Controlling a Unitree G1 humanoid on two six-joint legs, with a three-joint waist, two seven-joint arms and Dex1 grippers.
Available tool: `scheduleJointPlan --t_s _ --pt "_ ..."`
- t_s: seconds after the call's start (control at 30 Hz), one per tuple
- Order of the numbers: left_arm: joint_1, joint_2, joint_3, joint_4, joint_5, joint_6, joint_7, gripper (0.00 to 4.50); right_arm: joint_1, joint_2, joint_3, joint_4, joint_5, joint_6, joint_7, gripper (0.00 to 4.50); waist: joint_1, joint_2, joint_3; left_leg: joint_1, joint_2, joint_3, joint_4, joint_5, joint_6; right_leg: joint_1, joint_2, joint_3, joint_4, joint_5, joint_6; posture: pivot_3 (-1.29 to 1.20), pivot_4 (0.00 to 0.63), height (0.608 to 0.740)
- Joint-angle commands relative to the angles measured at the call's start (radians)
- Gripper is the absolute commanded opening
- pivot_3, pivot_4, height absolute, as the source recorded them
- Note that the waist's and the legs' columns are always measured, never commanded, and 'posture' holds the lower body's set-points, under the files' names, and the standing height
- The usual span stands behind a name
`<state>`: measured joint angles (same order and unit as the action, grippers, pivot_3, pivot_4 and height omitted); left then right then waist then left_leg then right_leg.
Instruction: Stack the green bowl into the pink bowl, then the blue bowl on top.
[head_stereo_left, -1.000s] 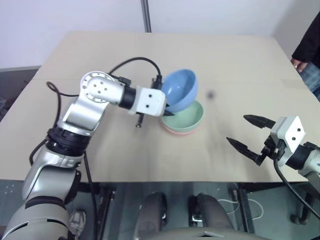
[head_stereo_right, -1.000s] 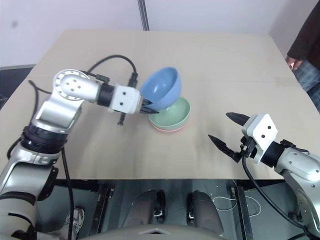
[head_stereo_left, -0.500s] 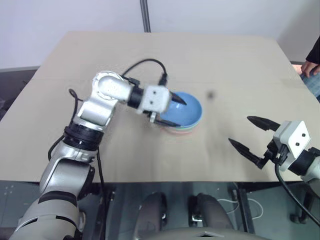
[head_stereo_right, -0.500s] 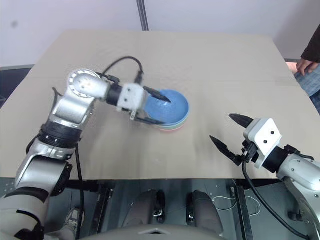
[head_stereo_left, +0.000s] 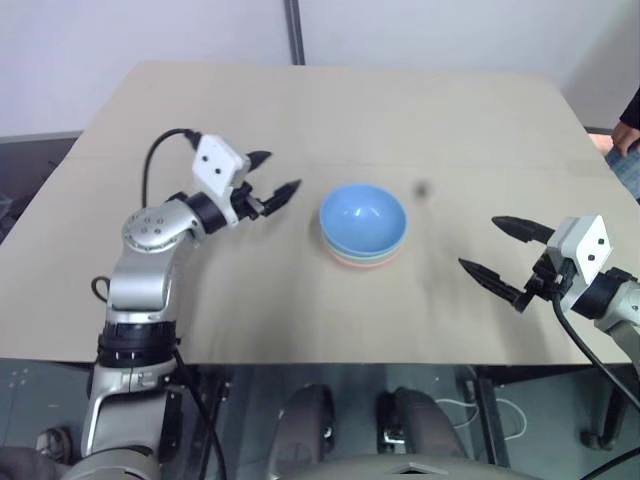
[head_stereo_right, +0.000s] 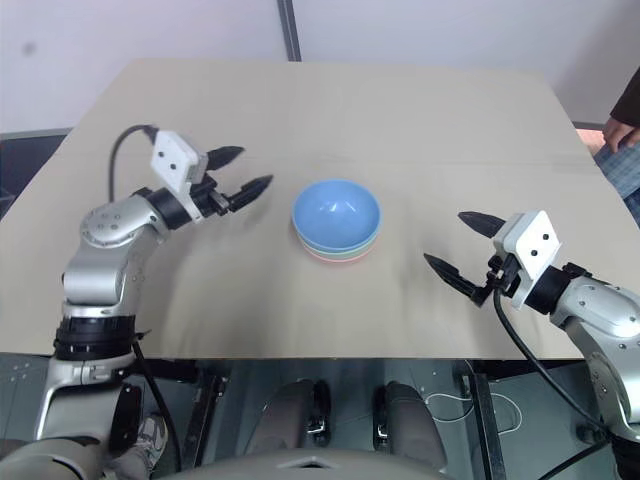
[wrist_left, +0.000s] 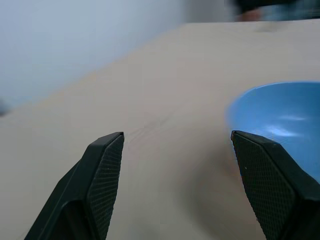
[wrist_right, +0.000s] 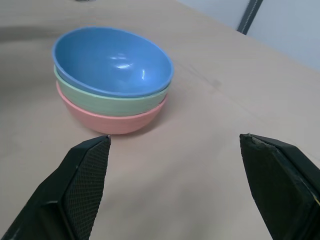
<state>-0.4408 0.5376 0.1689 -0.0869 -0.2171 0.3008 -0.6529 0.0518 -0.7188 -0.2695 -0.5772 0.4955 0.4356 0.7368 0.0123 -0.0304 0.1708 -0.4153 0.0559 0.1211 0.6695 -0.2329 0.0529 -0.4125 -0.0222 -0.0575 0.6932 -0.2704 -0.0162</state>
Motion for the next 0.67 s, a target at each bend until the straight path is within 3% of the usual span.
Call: scheduleJointPlan --t_s 0.03,0.33,0.67 --pt "0.105 -0.003 0.060 -0.129 -0.014 0.004 0.057 3.61 -0.001 -0.007 -0.034 0.018 0.010 -0.029 0.019 4.50 -0.001 0.000 0.000 0.000 0.000 0.000 0.000 0.000 0.000 0.000 0.000 0.000 0.000 0.000 0.000 0.00 0.150 0.740" --pt "0.295 0.093 0.102 -0.217 -0.154 0.114 -0.067 3.61 0.090 -0.028 -0.116 0.034 0.015 -0.055 0.070 4.50 0.002 0.001 0.000 0.001 0.000 0.000 -0.001 -0.001 0.002 0.000 -0.002 -0.001 0.001 0.000 0.000 0.00 0.150 0.740" --pt "0.338 0.177 0.182 -0.194 -0.272 0.128 -0.168 3.61 0.203 -0.059 -0.242 -0.002 0.055 -0.034 0.121 4.50 0.002 0.001 -0.001 0.001 0.000 0.000 -0.001 -0.002 0.003 0.000 -0.002 -0.002 0.000 0.000 0.000 0.00 0.150 0.740"
